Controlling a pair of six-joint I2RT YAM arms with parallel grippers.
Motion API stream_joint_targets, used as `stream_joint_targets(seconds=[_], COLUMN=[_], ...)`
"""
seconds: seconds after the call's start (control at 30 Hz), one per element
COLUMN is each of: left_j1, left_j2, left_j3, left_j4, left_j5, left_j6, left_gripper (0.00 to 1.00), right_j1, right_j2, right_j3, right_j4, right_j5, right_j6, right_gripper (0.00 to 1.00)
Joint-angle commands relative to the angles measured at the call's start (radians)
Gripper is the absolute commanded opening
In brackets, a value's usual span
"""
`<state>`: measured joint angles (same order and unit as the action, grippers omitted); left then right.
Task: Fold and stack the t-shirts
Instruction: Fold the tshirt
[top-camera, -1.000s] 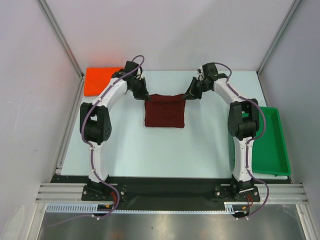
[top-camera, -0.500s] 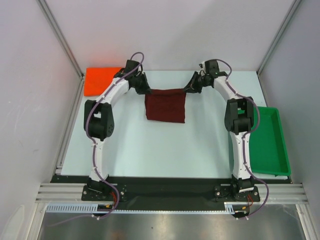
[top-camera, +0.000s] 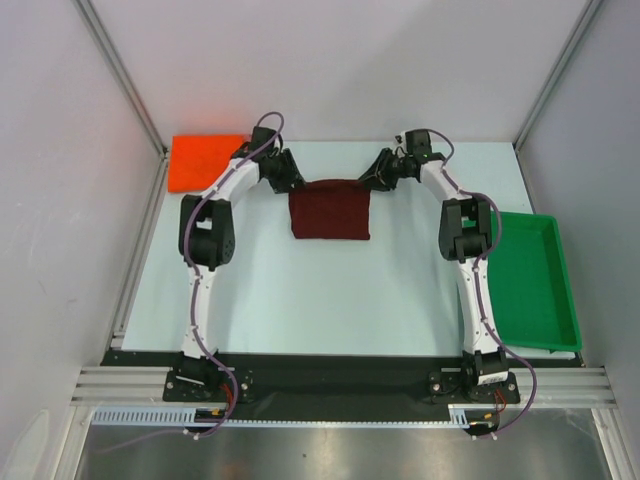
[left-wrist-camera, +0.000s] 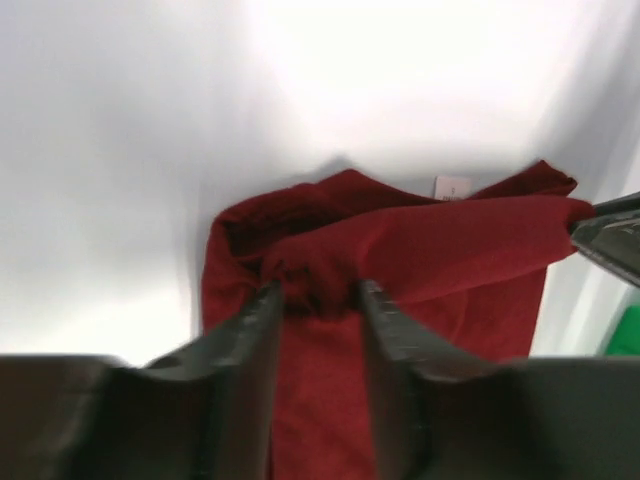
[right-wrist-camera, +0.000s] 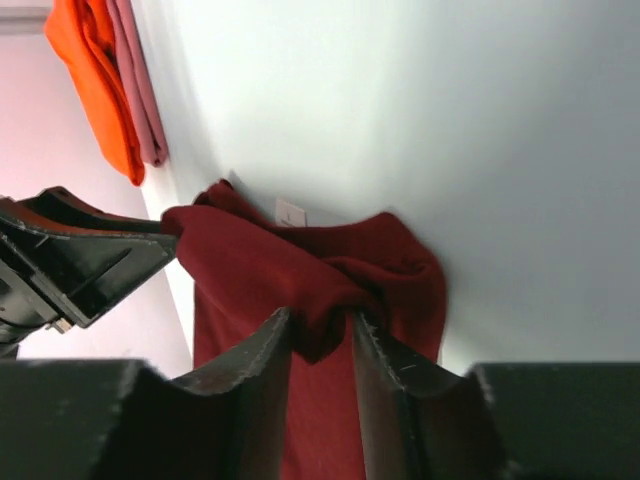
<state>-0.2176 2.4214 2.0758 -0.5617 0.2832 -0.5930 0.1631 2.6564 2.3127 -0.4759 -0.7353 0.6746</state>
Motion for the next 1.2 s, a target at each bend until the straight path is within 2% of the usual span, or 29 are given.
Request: stream_joint_targets(seconds=[0.0,0.03,0.07,0.2,0.3,0.4,0.43,0.53,0.57,0.6,0.63,0.77,1.0,1.17], left_j1=[0.011,0.011,0.011,0.006,-0.009,-0.031,-0.045,-0.071,-0.075,-0.081,-0.083,-0.083,-0.057,-0.055], left_j2=[-0.071,-0.121,-0.145,-0.266,-0.37,-0.439,-0.447,-0.459,-0.443,-0.432,-0.426,-0.386,-0.393,-0.413], left_j3=[-0.015,-0.048,-0.057,-0.104,-0.176,-0.322,-0.345,-0.452,-0.47,-0.499,-0.519,-0.598,-0.828,-0.893], left_j4=[0.072,0.077,0.074,0.02,0.039,0.106,0.137,0.225,0.236,0.243,0.265,0.287,0.302,0.278], left_j5=[-0.048,-0.07,-0.084,-0.136,-0.138,-0.03,-0.001,0.115,0.158,0.178,0.188,0.205,0.103,0.07], left_j6=[-0.002,0.007,0.016,0.062,0.075,0.036,0.024,-0.029,-0.04,-0.059,-0.065,-0.067,-0.033,0.021], left_gripper=[0.54,0.68,0.73,0.76,0.71,0.57,0.46,0.33,0.3,0.28,0.23,0.16,0.08,0.05], right_j1=[-0.026,-0.03,-0.036,-0.079,-0.082,-0.051,-0.021,0.027,0.053,0.07,0.084,0.115,0.046,0.033], right_j2=[-0.03,-0.044,-0.061,-0.147,-0.208,-0.274,-0.294,-0.389,-0.424,-0.434,-0.443,-0.441,-0.477,-0.487], right_j3=[0.092,0.097,0.096,0.091,0.08,0.019,-0.057,-0.206,-0.295,-0.326,-0.355,-0.504,-0.87,-0.912], right_j4=[0.054,0.042,0.011,-0.125,-0.26,-0.349,-0.351,-0.258,-0.197,-0.17,-0.126,-0.074,0.146,0.128], right_j5=[-0.038,-0.032,-0.026,0.037,0.094,0.111,0.117,0.093,0.073,0.064,0.053,0.028,-0.003,0.007], right_j6=[0.022,0.011,-0.012,-0.066,-0.131,-0.194,-0.202,-0.178,-0.165,-0.144,-0.136,-0.126,-0.095,-0.124], right_gripper=[0.4,0.47,0.57,0.64,0.68,0.66,0.65,0.49,0.38,0.32,0.2,0.0,0.0,0.0])
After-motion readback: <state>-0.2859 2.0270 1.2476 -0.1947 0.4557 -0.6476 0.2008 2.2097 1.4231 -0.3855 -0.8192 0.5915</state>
